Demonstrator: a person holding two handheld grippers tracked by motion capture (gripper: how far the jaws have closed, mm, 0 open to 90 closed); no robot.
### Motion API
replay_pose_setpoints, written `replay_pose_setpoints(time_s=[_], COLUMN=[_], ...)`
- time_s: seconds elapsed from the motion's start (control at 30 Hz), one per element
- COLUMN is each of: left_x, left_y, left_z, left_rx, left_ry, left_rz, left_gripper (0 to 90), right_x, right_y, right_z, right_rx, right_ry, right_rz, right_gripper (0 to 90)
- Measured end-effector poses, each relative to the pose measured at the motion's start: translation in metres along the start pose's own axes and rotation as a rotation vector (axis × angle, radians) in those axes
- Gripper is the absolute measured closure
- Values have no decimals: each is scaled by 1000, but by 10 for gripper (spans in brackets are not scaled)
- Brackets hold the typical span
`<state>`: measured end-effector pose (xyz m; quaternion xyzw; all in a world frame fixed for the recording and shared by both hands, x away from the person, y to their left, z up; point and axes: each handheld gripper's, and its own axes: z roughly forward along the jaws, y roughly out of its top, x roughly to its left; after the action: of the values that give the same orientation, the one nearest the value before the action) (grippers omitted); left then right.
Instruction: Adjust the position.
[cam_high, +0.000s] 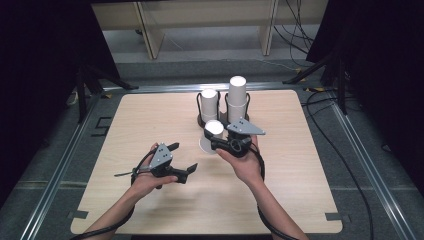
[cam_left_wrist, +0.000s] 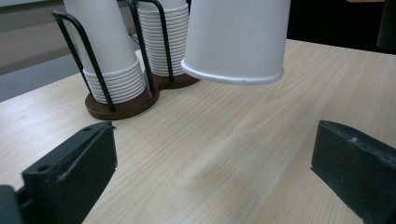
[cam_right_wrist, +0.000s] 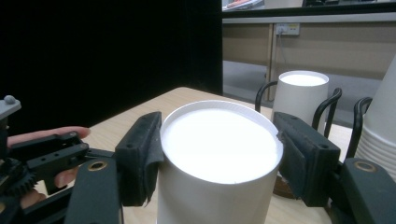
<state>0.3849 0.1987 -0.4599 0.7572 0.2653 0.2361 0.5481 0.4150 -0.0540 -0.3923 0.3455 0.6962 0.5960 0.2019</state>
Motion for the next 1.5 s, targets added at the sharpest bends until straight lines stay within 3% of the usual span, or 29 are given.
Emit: replay_pose_setpoints(time_s=[0.23, 0.37, 0.5, 0.53, 0.57, 0.67, 0.93, 1.27, 1.37, 1.5], left_x=[-7, -11, -14, -14, -14, -13, -13, -11, -11, -11], left_y=[5, 6, 6, 6, 6, 5, 6, 9, 10, 13], left_z=[7, 10, 9, 9, 10, 11, 15, 21, 24, 28], left_rx=[-17, -9, -21, -21, -29, -31, -36, -44, -51, -44], left_ry=[-23, -33, -36, -37, -40, -41, -47, -51, -58, -71], left_rz=[21, 36, 36, 35, 34, 24, 14, 12, 5, 13], left_gripper=[0, 0, 0, 0, 0, 0, 0, 0, 0, 0], right_x=[-1, 0, -8, -11, -14, -22, -41, -56, -60, -67], right_y=[-1, -4, -9, -11, -12, -17, -29, -36, -39, -41], right_z=[-5, -8, -12, -15, -15, -18, -20, -20, -18, -18], right_rx=[-19, -1, 2, 7, 3, 6, 10, -13, -17, -7], right_ry=[-16, 4, -1, 4, -9, -7, -1, 5, 17, 4], right_rz=[-10, 28, 83, 116, 109, 155, 329, 452, 516, 541], right_gripper=[361, 361, 361, 361, 361, 361, 361, 361, 361, 361])
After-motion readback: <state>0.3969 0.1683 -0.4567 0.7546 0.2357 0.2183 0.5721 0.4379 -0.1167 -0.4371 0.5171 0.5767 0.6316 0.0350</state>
